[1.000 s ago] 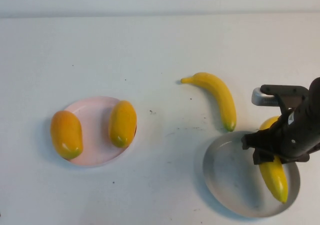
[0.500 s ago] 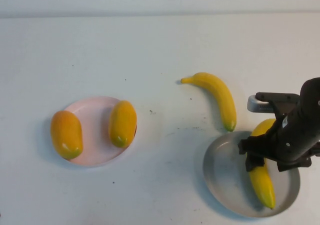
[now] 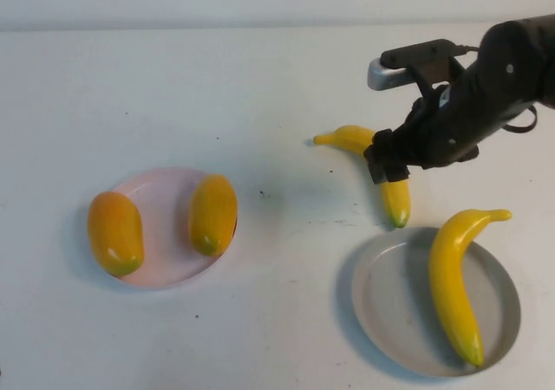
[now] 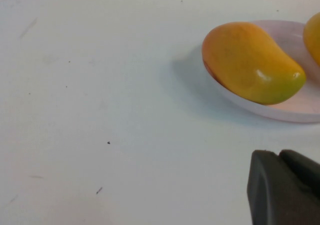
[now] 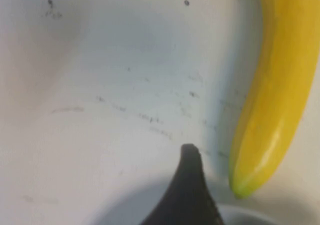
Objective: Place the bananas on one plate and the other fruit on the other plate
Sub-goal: Put another type of fruit in the right plate
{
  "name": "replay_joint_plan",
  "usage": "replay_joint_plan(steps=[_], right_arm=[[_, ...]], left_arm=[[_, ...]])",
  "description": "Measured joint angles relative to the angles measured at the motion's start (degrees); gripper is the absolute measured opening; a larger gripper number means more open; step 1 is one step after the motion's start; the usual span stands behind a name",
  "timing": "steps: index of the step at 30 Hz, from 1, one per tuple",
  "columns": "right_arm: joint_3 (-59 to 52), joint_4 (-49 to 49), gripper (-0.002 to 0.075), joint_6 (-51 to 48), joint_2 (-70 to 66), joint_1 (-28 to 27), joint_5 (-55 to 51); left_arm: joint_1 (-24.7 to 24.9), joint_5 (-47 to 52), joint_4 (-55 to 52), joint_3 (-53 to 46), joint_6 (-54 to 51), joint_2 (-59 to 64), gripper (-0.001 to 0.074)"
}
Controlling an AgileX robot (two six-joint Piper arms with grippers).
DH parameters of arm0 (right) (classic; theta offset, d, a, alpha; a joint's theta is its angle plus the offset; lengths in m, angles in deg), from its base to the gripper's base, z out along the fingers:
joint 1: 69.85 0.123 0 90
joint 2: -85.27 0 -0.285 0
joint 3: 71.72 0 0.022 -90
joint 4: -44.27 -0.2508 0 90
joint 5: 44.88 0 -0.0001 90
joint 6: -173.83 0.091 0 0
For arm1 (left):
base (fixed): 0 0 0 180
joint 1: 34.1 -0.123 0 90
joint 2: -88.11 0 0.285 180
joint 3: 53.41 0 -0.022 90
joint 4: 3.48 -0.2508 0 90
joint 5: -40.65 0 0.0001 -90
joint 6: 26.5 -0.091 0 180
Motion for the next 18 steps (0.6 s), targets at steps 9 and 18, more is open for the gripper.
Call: replay_joint_plan(steps=[9,18], right_arm=[[17.4,5.9,0.0517,0.0,-16.0,0.0,-2.0],[23.4,7.3,0.0495,0.0,-24.0,0.0,-4.1]], left_arm=[[0.0,0.0,0.0,0.0,0.0,0.0,-0.0004],[0.0,0.0,0.0,0.0,0.0,0.0,-0.0004]])
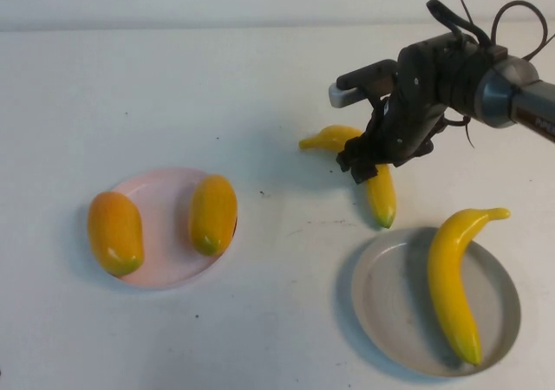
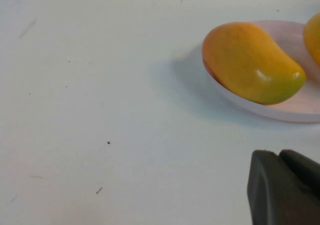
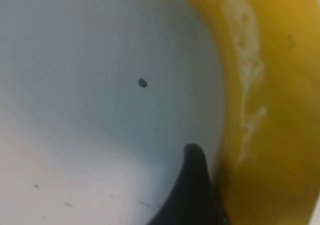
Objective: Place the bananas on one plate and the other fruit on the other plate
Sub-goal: Put another type of fruit in the right plate
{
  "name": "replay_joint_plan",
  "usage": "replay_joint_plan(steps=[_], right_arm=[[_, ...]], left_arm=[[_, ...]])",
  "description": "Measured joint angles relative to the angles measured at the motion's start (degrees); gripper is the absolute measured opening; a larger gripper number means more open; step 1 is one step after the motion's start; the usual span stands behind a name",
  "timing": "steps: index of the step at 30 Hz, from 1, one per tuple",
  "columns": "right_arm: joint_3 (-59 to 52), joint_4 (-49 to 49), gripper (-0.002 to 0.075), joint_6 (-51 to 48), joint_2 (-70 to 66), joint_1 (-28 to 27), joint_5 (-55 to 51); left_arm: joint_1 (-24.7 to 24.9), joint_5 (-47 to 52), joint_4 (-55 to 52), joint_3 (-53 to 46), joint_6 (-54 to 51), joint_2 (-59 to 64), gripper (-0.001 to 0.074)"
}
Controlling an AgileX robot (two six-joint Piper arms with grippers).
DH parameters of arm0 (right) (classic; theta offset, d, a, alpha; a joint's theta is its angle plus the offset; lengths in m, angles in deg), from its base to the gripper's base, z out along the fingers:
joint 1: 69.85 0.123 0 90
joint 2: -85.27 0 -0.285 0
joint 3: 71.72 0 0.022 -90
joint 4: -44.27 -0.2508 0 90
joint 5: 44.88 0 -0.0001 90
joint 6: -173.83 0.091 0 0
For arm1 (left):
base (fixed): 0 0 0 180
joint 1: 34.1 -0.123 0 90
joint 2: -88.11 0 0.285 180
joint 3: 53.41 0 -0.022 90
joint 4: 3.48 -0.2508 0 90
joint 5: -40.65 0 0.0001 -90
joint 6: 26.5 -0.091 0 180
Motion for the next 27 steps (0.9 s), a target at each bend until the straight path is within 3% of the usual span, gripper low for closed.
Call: replay_joint_plan(steps=[6,10,18,27], right_arm=[[0.9,0.8,0.0406,0.0,-1.9,0.0,-0.4],[1.1,0.8,0.0304,0.0,-1.9,0.0,-0.4],[-0.8,0.1,0.0298,8.9,5.5,0.2,-1.3],[-21.0,-5.9,0.0298,14.5,23.0,2.8,-2.1]], left_arm=[[0.0,0.0,0.0,0.0,0.0,0.0,-0.0004],[0.0,0.0,0.0,0.0,0.0,0.0,-0.0004],[0.0,0.0,0.0,0.0,0.0,0.0,-0.0004],[0.0,0.0,0.0,0.0,0.0,0.0,-0.0004]])
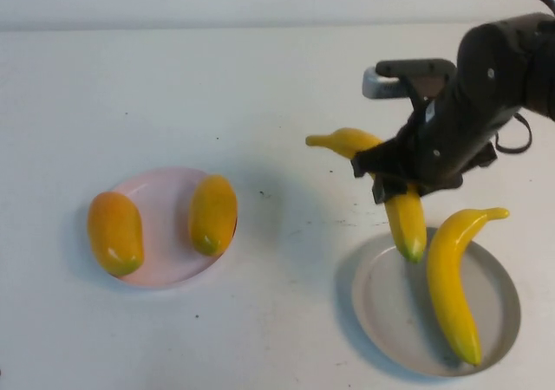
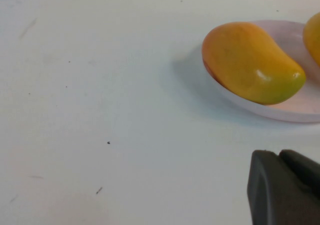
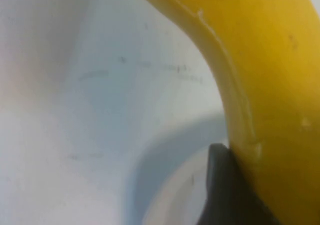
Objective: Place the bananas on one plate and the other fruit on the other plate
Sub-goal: Put another type of fruit in the right plate
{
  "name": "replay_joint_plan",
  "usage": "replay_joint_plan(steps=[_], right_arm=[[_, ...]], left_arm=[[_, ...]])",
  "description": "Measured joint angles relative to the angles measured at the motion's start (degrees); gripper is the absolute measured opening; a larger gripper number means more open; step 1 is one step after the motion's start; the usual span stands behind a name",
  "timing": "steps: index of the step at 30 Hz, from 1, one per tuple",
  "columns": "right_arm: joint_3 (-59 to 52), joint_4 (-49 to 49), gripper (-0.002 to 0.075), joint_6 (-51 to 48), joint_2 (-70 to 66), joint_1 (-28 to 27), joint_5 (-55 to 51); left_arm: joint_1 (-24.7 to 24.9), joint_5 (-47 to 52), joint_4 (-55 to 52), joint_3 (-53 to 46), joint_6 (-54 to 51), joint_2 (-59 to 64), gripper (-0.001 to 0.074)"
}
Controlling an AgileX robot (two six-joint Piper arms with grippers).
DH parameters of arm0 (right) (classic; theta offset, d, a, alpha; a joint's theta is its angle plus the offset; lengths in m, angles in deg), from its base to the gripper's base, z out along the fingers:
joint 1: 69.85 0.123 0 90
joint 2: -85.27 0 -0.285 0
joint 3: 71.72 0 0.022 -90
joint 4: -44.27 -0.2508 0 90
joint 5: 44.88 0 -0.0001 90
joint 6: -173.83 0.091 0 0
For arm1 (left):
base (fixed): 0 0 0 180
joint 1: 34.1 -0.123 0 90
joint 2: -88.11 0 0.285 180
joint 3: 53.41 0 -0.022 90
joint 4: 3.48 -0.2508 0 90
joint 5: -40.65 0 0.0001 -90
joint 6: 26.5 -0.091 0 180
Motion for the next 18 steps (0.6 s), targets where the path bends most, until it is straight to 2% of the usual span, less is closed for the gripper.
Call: replay_joint_plan(steps=[5,9,18], right_arm=[[-12.0,-4.0,0.0298,0.2,3.7,0.0,-0.1],[-17.3,-6.4,0.0300,0.2,3.8,0.4,-0.1],[-18.5,-8.4,0.0434,0.2,4.0,1.0,0.3]], left_arm=[[0.0,0.0,0.0,0.0,0.0,0.0,-0.0004],[0.0,0.0,0.0,0.0,0.0,0.0,-0.0004],[0.0,0.0,0.0,0.0,0.0,0.0,-0.0004]])
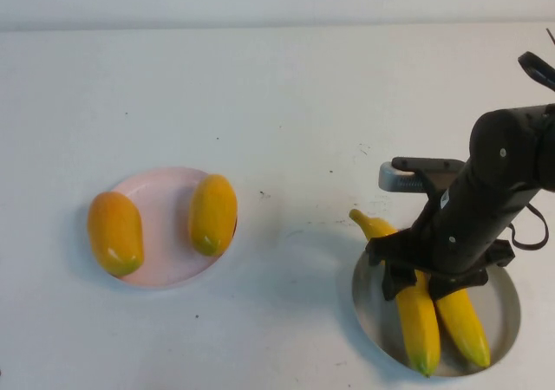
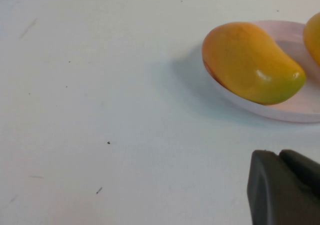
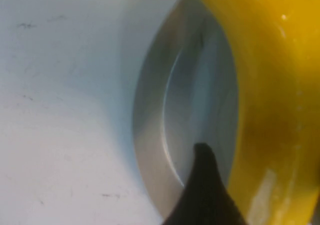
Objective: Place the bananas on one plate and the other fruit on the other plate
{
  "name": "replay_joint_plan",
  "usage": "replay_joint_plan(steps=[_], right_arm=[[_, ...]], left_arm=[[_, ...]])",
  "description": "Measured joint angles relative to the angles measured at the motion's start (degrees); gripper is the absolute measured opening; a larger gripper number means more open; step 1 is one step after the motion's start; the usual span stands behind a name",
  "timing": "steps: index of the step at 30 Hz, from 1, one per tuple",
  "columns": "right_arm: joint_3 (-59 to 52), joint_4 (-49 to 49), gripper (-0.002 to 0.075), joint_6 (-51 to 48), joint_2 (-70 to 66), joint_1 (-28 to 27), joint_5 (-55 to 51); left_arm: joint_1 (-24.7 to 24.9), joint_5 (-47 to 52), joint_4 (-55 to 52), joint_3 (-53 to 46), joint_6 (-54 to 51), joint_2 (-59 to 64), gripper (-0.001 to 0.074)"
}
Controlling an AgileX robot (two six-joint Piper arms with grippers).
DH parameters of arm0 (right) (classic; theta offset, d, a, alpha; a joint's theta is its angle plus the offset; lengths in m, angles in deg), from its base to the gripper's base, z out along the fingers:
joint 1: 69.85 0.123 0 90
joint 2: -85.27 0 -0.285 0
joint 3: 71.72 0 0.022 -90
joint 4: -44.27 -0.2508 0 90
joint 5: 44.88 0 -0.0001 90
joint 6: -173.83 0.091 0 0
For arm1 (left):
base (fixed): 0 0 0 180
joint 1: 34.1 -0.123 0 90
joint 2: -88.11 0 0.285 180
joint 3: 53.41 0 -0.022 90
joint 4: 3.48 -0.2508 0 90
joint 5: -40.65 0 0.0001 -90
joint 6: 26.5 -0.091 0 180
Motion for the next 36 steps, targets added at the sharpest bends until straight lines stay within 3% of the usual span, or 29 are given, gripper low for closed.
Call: replay_joint_plan(steps=[5,8,12,15,18,22,36], right_arm=[[0.0,-0.3,0.0440,0.0,2.9,1.5,-0.3],[0.0,-0.3,0.0402,0.0,8.1,2.9,-0.6],[-0.4,-0.3,0.0248,-2.2,16.0,4.3,-1.8],[-0.5,-0.8,0.0087,-4.6,20.3,4.5,-4.3],[-0.5,-0.9,0.0015,-5.3,23.8,4.5,-8.7],[-1.3,-0.9,-0.0009,-5.5,28.8,4.6,-13.8],[-16.2,0.6,-0.0015,-12.8,56.2,4.6,-16.3]], left_arm=[[0.0,0.0,0.0,0.0,0.0,0.0,-0.0004],[0.0,0.0,0.0,0.0,0.0,0.0,-0.0004],[0.0,0.0,0.0,0.0,0.0,0.0,-0.0004],[0.0,0.0,0.0,0.0,0.0,0.0,-0.0004],[0.0,0.0,0.0,0.0,0.0,0.0,-0.0004],[0.0,0.0,0.0,0.0,0.0,0.0,-0.0004],[0.0,0.0,0.0,0.0,0.0,0.0,-0.0004]])
